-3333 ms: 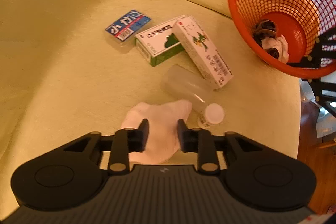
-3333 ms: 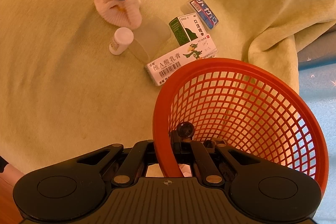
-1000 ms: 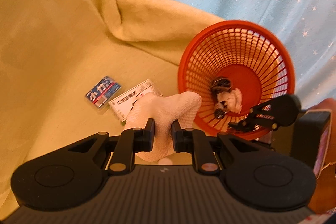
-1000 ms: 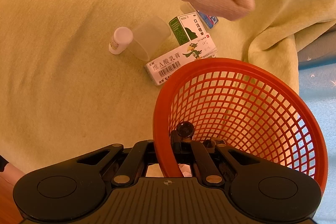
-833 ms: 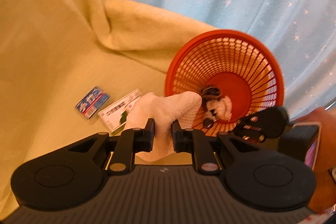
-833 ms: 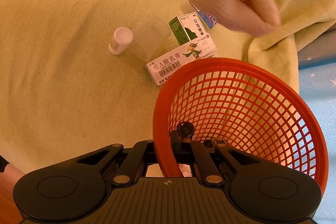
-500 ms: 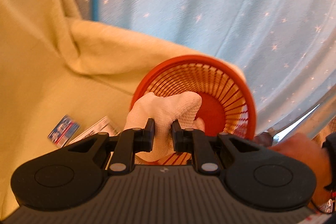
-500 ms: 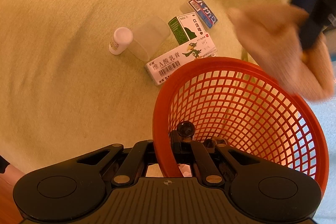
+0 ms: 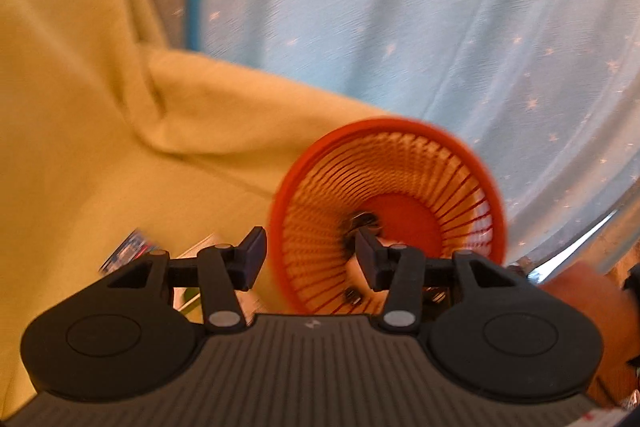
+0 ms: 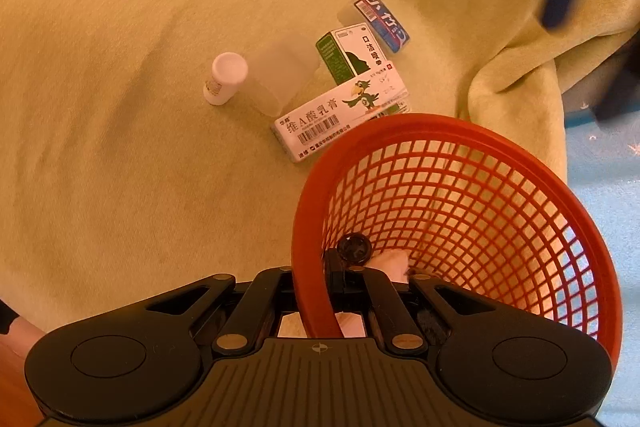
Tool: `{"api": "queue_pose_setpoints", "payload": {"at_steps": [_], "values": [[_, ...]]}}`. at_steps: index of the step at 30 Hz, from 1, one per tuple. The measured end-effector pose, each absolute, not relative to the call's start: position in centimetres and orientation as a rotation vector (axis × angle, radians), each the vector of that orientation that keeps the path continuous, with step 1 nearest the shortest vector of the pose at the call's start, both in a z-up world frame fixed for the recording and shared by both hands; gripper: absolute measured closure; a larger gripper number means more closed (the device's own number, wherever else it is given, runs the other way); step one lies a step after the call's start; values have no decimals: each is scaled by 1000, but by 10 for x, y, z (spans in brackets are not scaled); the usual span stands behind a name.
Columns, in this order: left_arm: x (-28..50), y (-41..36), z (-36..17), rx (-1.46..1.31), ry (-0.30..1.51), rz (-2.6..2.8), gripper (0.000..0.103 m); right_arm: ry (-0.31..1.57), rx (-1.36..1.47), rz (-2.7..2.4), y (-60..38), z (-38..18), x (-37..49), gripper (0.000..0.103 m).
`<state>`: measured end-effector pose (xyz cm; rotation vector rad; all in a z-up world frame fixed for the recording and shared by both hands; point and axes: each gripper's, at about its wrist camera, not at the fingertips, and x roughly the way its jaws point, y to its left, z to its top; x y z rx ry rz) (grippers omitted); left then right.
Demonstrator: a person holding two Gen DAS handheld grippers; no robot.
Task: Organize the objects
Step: 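Carry the white cloth with the left gripper and release it into the basket, then lower the left gripper onto the white pill bottle and grasp it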
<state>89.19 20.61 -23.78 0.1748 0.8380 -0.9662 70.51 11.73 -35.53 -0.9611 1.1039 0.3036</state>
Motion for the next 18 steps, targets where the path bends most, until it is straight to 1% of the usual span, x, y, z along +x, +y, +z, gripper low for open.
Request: {"api": "queue_pose_setpoints", "payload": {"at_steps": [12, 18], "values": [[908, 282, -278, 188, 940, -730, 60, 1110, -965, 307, 118, -354, 704, 103], [903, 302, -304, 205, 1001, -686, 60, 1111, -968, 309, 118, -354, 705, 103]]}}
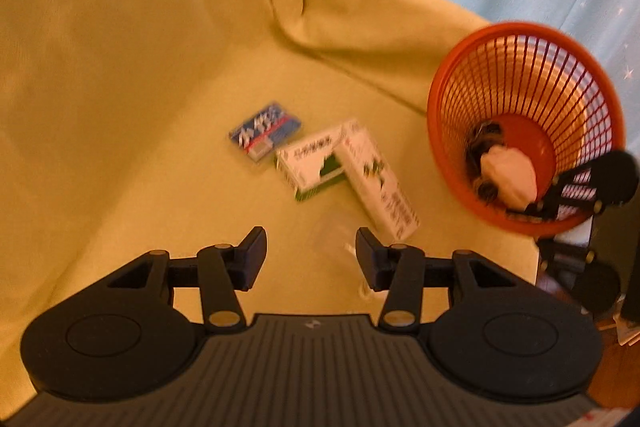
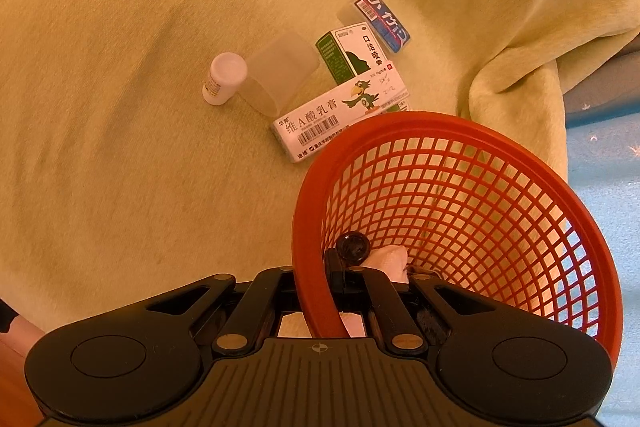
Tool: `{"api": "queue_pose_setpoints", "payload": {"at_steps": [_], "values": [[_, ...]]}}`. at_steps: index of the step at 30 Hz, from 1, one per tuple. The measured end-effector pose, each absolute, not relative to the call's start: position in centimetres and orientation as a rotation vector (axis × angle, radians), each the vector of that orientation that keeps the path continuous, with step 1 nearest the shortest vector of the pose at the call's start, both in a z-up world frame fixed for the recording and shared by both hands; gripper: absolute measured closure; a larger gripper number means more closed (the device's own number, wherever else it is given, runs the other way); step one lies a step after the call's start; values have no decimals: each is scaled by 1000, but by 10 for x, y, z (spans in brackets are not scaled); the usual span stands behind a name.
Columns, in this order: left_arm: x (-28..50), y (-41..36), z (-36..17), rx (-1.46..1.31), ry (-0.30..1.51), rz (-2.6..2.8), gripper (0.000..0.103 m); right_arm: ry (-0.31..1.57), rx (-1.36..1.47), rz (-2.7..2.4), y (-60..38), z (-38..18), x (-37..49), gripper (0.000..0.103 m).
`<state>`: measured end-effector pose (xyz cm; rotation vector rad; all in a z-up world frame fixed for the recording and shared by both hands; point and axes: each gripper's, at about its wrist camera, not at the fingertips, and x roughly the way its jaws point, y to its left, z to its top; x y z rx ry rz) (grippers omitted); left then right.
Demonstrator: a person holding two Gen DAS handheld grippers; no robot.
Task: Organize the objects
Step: 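Lower the left gripper onto the white pill bottle and grasp it, then carry the white pill bottle with the left gripper and drop it into the basket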
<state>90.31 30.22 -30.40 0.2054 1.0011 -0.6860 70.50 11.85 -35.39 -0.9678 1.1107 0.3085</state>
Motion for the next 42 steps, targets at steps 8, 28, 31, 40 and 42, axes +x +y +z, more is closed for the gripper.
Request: {"api": "queue_pose_setpoints", "payload": {"at_steps": [8, 28, 31, 40, 42], "values": [[879, 292, -326, 265, 1012, -762, 59, 1109, -977, 317, 119, -355, 703, 103], [862, 244, -389, 354, 1045, -865, 68, 1106, -979, 326, 121, -354, 697, 103], [861, 241, -391, 348, 1051, -858, 71, 1105, -980, 329, 120, -354, 696, 103], [862, 232, -394, 372, 1059, -848, 81, 1104, -981, 332, 120, -353, 695, 103], [862, 233, -392, 368, 1061, -848, 81, 1105, -982, 332, 120, -353, 694, 103]]}}
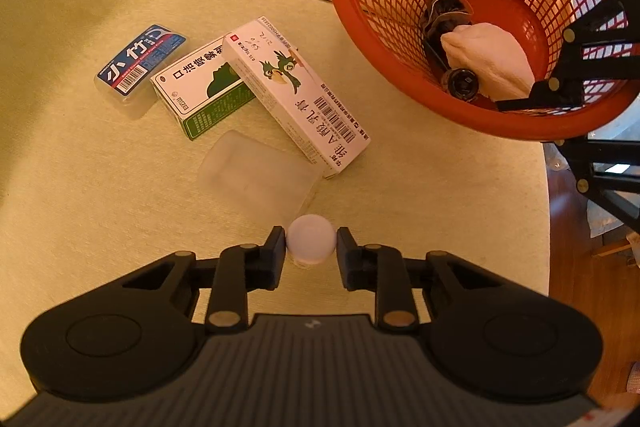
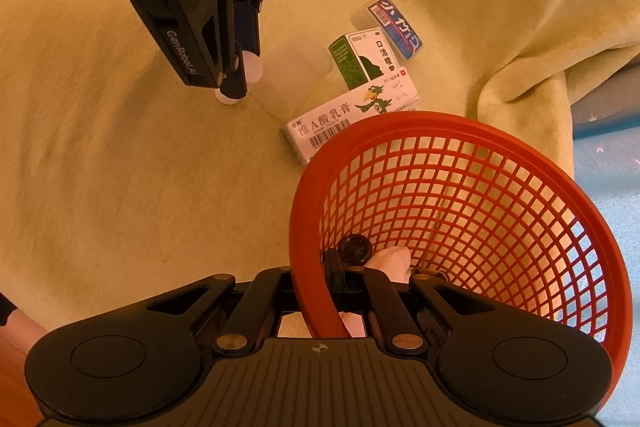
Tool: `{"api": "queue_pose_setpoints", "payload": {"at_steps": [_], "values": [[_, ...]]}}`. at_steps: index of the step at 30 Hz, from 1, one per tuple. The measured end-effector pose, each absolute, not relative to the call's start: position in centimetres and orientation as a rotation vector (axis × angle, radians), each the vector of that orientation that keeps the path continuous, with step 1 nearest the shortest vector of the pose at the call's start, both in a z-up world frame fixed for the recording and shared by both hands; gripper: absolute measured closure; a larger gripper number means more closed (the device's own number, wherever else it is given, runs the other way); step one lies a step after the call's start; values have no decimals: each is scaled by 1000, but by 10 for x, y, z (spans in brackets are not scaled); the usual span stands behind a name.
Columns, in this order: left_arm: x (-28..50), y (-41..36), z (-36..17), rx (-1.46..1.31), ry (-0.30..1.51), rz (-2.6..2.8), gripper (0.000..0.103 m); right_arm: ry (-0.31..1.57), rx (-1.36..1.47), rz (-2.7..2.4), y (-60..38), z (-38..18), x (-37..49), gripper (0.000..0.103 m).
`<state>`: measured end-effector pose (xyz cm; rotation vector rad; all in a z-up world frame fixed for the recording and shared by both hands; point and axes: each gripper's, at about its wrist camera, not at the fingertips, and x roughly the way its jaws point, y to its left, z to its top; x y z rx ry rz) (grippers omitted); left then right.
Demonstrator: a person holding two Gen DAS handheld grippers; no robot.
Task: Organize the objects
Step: 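Carry the white pill bottle with the left gripper and drop it into the basket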
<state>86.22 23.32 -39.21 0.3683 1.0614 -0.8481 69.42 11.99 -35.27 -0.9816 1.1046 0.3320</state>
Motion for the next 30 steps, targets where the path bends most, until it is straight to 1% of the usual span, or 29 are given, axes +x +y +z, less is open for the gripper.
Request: {"api": "queue_pose_setpoints", "payload": {"at_steps": [5, 14, 30], "values": [[864, 239, -379, 352, 1058, -842, 81, 1109, -980, 329, 121, -351, 694, 103], [874, 253, -336, 302, 1025, -813, 81, 1112, -980, 326, 122, -351, 697, 103], [882, 243, -293, 263, 967, -856, 81, 1111, -979, 330, 122, -352, 698, 103]]}}
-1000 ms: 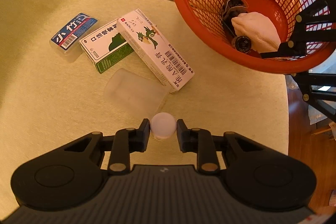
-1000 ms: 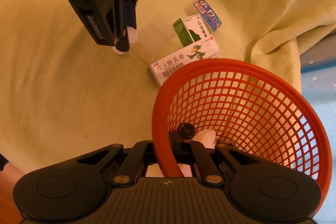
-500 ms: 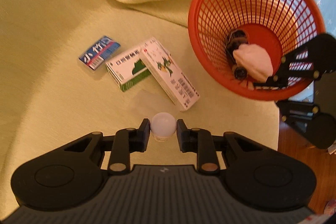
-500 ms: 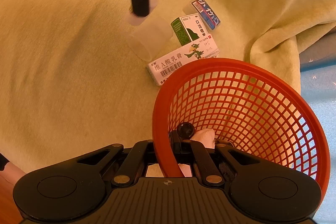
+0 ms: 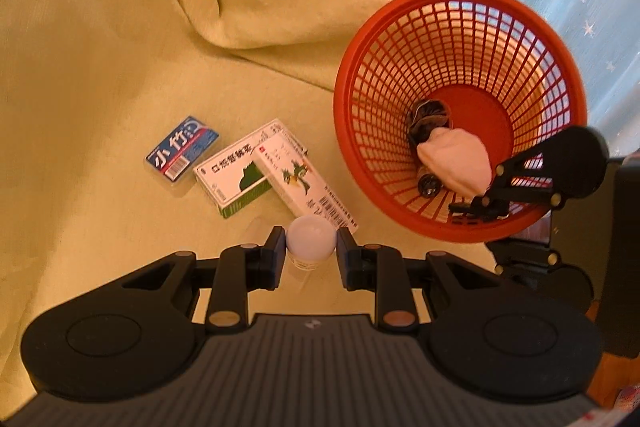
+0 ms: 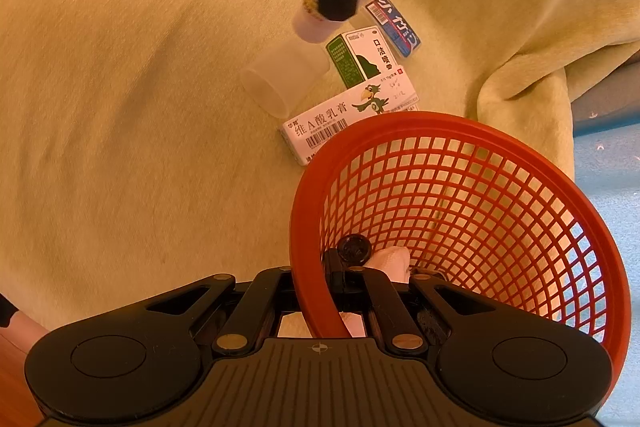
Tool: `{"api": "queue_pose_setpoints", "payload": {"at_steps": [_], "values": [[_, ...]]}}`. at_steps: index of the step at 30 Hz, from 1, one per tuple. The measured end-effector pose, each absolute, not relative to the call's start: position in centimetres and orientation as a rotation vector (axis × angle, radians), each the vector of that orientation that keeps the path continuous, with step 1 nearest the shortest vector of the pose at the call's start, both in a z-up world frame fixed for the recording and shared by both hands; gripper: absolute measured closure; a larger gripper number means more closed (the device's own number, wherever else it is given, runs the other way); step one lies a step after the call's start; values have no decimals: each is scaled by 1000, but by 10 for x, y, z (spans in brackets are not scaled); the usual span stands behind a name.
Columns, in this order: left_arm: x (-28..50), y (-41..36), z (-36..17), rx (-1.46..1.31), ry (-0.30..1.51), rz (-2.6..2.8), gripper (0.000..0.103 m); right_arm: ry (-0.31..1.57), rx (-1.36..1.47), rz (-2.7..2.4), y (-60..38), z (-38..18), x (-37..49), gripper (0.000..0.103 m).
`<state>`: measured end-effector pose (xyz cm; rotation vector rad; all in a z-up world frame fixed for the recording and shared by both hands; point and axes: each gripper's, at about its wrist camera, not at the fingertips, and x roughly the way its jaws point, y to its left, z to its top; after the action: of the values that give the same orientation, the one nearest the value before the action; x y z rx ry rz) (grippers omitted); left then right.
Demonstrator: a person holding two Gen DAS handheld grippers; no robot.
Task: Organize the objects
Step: 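Carry the white pill bottle with the left gripper and drop it into the basket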
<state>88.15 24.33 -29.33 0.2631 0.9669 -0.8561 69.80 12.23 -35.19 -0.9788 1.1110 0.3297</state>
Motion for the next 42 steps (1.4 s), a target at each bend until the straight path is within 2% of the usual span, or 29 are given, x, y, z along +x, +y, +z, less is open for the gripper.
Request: {"api": "queue_pose_setpoints", "payload": {"at_steps": [13, 26, 27, 28, 29, 42], "values": [[891, 225, -253, 200, 896, -917, 81, 1109, -973, 327, 122, -352, 697, 103], [894, 173, -237, 191, 846, -1041, 81, 1104, -954, 312, 123, -350, 700, 103], [894, 170, -237, 180, 841, -1052, 79, 1104, -952, 312, 124, -351, 701, 103], [894, 167, -237, 184, 843, -1045, 66, 1104, -951, 311, 124, -351, 701, 103], [894, 164, -237, 189, 838, -1037, 60, 1104, -950, 310, 125, -351, 701, 103], [901, 197, -245, 199, 875, -965, 60, 1097, -948, 315, 117, -353, 703, 103]]}}
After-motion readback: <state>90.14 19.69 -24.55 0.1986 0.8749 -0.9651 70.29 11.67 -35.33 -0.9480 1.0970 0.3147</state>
